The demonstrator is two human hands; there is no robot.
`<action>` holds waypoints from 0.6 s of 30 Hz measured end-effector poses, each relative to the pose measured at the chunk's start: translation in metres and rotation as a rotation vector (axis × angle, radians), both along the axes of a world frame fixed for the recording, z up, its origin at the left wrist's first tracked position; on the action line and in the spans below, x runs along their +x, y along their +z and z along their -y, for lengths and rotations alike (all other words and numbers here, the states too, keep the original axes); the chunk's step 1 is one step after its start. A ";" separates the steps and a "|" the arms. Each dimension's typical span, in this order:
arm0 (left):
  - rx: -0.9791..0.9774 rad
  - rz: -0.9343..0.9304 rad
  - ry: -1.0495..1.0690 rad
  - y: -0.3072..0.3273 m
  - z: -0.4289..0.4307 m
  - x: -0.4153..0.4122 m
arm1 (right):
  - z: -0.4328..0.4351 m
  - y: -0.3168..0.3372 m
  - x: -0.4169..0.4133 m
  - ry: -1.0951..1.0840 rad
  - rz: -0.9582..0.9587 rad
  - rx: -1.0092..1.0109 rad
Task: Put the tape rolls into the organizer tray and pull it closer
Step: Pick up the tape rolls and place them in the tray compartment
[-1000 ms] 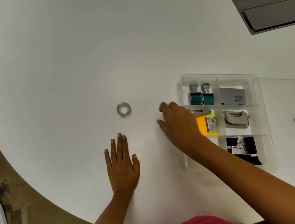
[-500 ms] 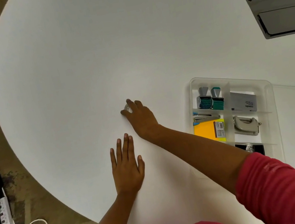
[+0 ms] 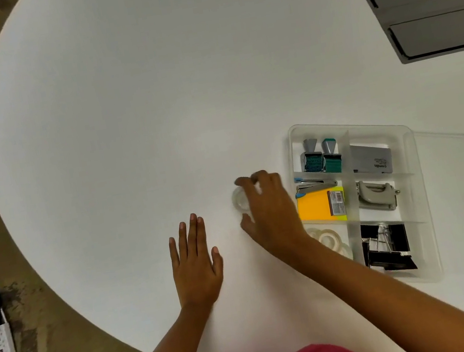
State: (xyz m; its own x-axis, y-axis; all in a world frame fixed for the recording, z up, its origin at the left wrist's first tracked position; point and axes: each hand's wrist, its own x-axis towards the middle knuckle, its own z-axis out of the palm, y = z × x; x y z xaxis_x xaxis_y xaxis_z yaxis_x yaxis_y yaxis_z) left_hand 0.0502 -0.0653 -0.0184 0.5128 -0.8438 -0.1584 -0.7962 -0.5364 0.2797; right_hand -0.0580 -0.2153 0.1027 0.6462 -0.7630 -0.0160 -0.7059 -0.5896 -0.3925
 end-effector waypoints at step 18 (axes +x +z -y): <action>-0.046 -0.115 0.137 0.031 0.019 -0.024 | -0.031 -0.007 -0.131 -0.138 -0.071 0.389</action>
State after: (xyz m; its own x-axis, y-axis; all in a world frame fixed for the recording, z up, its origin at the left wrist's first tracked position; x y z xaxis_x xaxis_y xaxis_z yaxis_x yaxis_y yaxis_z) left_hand 0.0264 -0.0848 0.0122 0.6041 -0.7750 -0.1855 -0.6781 -0.6222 0.3913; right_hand -0.1891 -0.1843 0.0958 0.5250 -0.7708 -0.3610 -0.8014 -0.3049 -0.5145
